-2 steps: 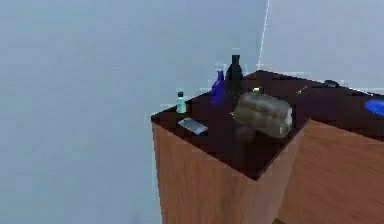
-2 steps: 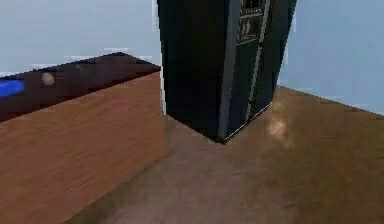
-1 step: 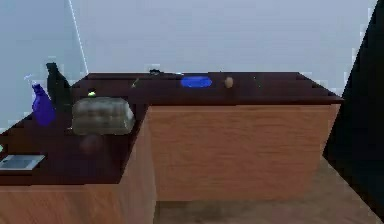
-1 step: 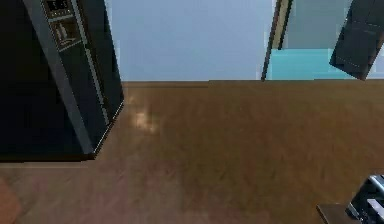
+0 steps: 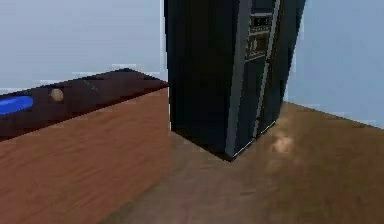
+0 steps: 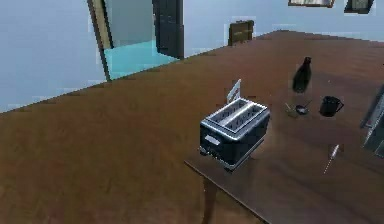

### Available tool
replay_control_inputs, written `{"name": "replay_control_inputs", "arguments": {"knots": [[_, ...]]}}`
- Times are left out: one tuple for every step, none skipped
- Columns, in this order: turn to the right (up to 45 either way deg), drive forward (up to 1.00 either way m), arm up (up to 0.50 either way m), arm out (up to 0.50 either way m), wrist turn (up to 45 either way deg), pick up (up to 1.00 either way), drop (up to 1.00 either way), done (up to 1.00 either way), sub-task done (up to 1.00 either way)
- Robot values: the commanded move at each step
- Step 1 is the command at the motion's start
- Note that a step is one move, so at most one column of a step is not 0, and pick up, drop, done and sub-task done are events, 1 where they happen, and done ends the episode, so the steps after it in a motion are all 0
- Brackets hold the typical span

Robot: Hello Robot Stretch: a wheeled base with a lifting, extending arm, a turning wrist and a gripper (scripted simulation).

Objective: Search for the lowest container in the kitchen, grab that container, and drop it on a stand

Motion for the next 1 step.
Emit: {"name": "replay_control_inputs", "arguments": {"knots": [[42.0,0.00,0.00,0.00,0.0,0.00,0.00,0.00,0.00]]}}
